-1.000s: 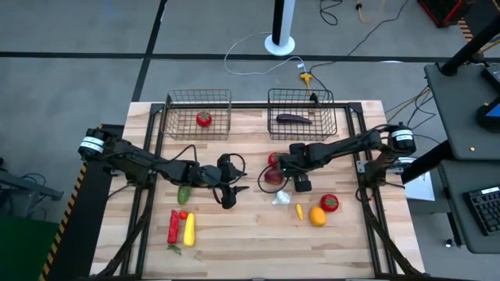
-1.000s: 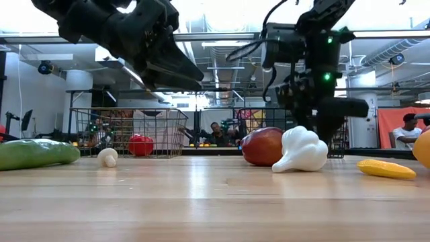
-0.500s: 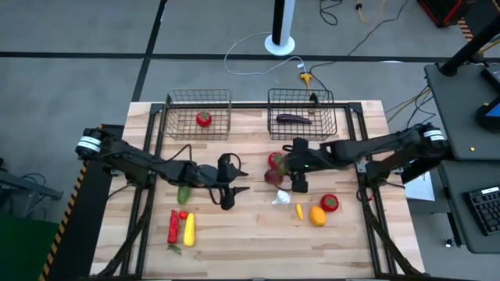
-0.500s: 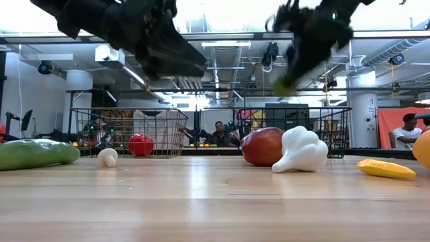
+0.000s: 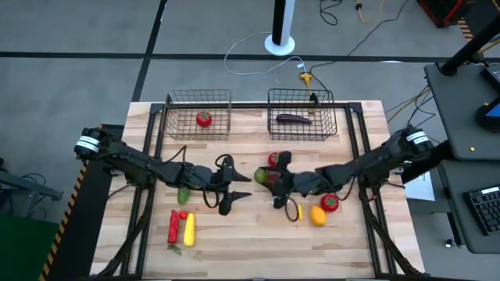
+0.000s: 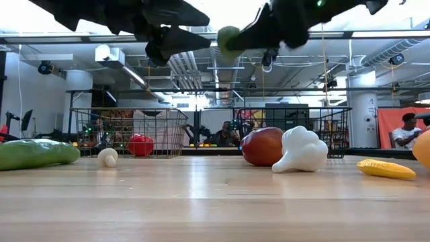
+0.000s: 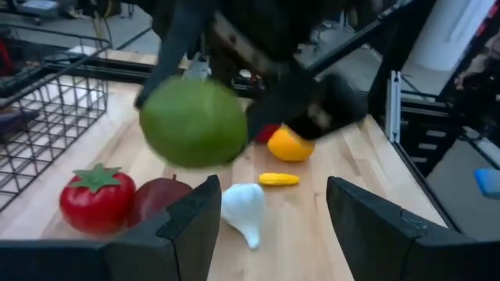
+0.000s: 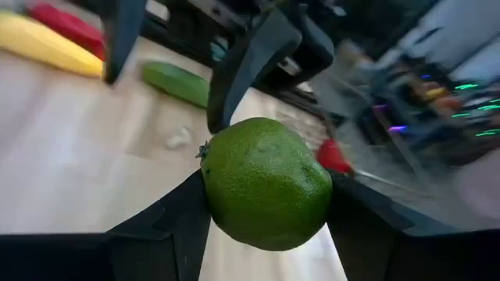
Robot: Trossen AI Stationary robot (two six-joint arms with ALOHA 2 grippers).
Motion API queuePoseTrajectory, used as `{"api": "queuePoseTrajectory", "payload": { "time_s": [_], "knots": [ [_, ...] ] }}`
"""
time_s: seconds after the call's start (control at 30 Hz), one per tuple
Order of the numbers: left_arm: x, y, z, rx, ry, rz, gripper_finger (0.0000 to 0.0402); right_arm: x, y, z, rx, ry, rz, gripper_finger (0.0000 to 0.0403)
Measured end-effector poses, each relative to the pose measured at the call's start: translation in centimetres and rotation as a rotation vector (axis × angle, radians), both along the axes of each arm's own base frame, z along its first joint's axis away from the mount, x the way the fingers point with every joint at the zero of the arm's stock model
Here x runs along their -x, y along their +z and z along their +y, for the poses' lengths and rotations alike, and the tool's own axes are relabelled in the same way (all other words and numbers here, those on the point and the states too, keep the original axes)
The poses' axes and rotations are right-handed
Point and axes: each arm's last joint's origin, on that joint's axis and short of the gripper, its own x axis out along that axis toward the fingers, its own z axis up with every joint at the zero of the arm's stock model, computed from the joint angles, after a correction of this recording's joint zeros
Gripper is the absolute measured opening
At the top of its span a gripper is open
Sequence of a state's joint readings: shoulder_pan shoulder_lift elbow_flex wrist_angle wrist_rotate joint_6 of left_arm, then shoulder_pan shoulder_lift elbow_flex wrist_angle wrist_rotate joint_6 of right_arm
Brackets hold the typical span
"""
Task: Sort produce into baskets
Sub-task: Put the lime into the left wire basket
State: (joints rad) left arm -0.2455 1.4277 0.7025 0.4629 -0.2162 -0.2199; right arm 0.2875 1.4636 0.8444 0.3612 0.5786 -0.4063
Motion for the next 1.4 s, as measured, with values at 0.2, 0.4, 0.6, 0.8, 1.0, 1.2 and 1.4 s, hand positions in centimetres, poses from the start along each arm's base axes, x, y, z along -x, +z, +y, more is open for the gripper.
{"api": "queuePoseTrajectory", "payload": {
  "time_s": [0.2, 0.4, 0.6, 0.8, 1.0, 1.2, 1.4],
  "knots": [
    [0.0, 0.1, 0.6, 0.017, 0.159, -0.017, 0.0215, -1.0, -2.0, 0.8, 0.18, -0.182, 0.048, 0.021],
    [-0.2, 0.2, 1.8, 0.166, 0.3, -0.043, 0.0215, -1.8, -2.3, 1.0, 0.23, -0.26, 0.059, 0.021],
    [-1.0, -0.1, 2.0, 0.202, 0.287, -0.106, 0.0215, -2.0, -2.4, 1.1, 0.241, -0.251, 0.069, 0.021],
    [-1.6, -0.1, 1.9, 0.21, 0.23, -0.151, 0.0215, -2.0, -2.0, 1.0, 0.234, -0.251, 0.058, 0.021],
    [-2.0, -0.9, 2.1, 0.208, 0.247, -0.144, 0.0215, -1.8, -1.9, 1.0, 0.229, -0.255, 0.058, 0.021],
    [-3.1, -1.8, 2.3, 0.191, 0.271, -0.168, 0.0215, -1.7, -2.1, 0.9, 0.243, -0.284, 0.07, 0.021],
    [-4.3, -2.5, 2.4, 0.173, 0.311, -0.155, 0.0215, -1.5, -2.5, 0.7, 0.274, -0.32, 0.102, 0.021]
  ]
}}
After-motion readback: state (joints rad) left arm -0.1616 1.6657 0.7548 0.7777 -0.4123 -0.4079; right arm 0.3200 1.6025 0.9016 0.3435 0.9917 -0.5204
